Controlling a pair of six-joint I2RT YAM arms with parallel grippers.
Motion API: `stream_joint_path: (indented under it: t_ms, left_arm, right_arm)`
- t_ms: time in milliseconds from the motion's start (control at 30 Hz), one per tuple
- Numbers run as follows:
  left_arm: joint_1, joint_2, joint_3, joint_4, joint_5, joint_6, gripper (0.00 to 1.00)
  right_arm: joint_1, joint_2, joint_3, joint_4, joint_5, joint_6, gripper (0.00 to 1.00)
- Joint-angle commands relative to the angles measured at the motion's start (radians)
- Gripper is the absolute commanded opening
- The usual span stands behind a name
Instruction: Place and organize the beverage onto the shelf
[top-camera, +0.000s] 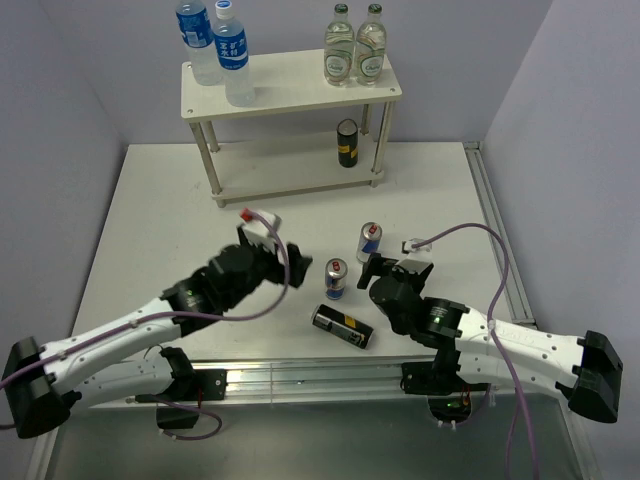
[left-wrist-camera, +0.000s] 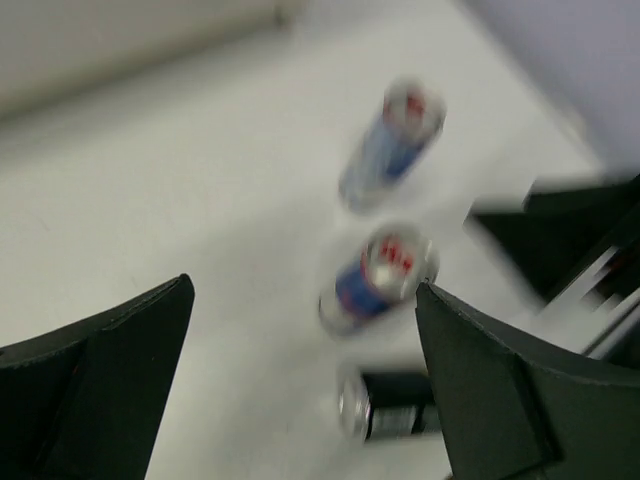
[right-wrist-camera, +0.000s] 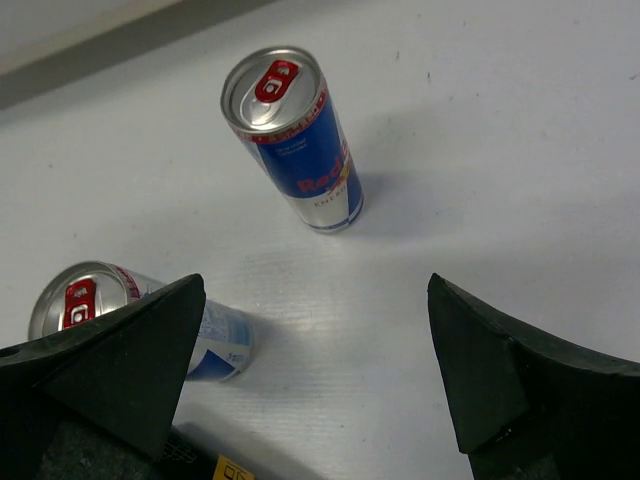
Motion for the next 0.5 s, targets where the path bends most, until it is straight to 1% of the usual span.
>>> stream_joint_path:
  t_ms: [0,33,100,133,200,367,467]
  left_arm:
    - [-0.065,0.029,-0.204,0.19,0.187,-0.087,0.99]
    - [-0.081,0.043,-0.229,0.243,0.172,-0.081,0.99]
    - [-0.114,0.1,-0.28,0.287,0.159,-0.07,0.99]
    - [-0.119,0.136,-0.292,0.334,0.159,-0.07,0.99]
    - [-0.131,0.172,-0.315,0.379,0.165,-0.067,0.99]
    - [-0.162,0.285,-0.321,0.506,0.156,-0.063,0.99]
    - [-0.173,0.36,-0.311,0.575,0.14,-0.052,0.99]
  right_arm:
    - [0.007,-0.086,-0.035,0.022,0.058,0.029,0.99]
    - [0.007,-0.098,-0.041,0.026,0.055,0.026,0.99]
    - [0.007,-0.103,-0.044,0.034,0.053,0.025,1.0]
    - [0.007,-0.086,-0.041,0.025,0.057,0.029,1.0]
    - [0.007,-0.061,-0.024,0.02,0.055,0.032,1.0]
    - [0.007,0.006,0.008,0.003,0.06,0.041,0.99]
    - [0.008,0.014,0.01,0.003,0.061,0.043,1.0]
